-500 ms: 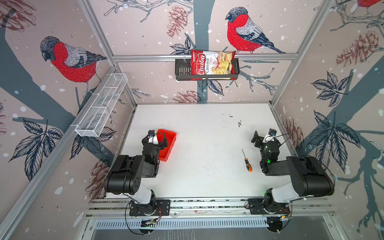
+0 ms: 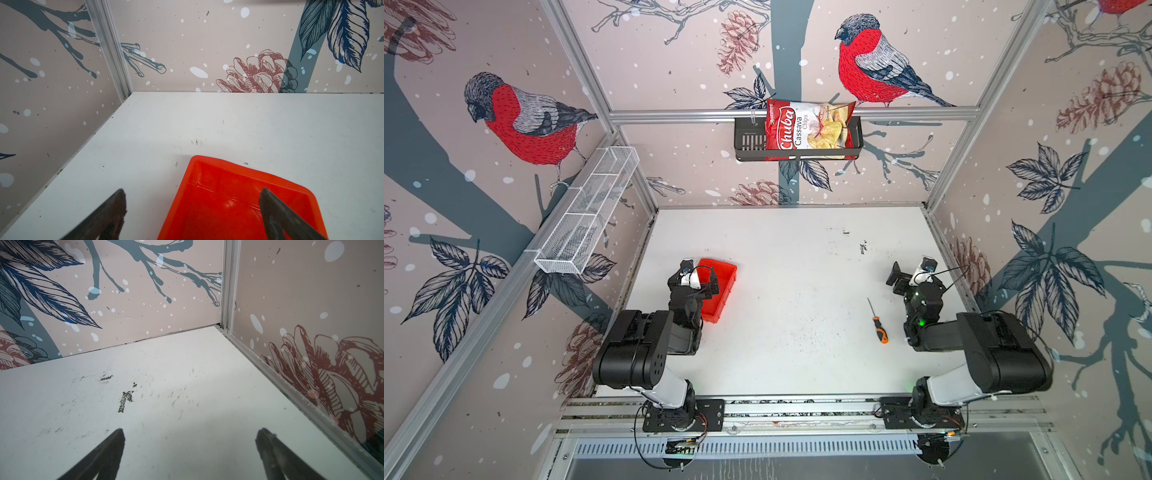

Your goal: Put the screwdriver in the bin

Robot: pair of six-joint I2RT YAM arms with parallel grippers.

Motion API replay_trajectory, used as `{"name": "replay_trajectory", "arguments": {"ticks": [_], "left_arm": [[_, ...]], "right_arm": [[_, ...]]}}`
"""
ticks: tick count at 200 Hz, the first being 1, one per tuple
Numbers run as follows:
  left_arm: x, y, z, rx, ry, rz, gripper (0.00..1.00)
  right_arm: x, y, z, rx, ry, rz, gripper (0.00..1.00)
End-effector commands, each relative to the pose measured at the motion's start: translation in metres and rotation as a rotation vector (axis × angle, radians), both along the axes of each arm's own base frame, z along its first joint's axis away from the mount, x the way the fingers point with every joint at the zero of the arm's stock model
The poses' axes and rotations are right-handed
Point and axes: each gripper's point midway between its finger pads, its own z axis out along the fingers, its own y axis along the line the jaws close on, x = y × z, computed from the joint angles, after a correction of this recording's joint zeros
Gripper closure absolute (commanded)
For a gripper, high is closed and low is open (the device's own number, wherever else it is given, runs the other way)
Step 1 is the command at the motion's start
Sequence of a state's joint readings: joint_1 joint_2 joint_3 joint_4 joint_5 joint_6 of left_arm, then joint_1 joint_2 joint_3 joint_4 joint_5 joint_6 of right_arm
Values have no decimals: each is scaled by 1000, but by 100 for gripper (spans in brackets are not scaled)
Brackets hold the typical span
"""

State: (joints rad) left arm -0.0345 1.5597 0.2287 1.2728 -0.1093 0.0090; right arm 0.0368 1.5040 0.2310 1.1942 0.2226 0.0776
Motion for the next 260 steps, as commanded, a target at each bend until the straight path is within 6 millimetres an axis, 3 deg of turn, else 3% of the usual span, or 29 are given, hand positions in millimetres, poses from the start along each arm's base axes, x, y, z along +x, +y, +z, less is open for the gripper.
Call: {"name": "replay_trajectory", "arguments": {"ticks": [1, 111, 165, 210, 260], "left_arm": [[2, 0, 11, 2, -45, 1, 2], [1, 3, 12, 1, -49, 15, 2], [-13, 3, 46, -7, -81, 35, 2], [-18, -42, 78, -15, -84, -113, 2], [-26, -120, 107, -70, -81, -391, 2]], "right_arm": [[2, 1, 3, 8, -11, 8, 1], [0, 0, 6, 5, -21, 1, 1], [-11, 2, 30, -11, -35, -43, 1], [-18, 18, 59, 26, 12, -88, 1], [-27, 42, 55, 82, 183, -15, 0]]}}
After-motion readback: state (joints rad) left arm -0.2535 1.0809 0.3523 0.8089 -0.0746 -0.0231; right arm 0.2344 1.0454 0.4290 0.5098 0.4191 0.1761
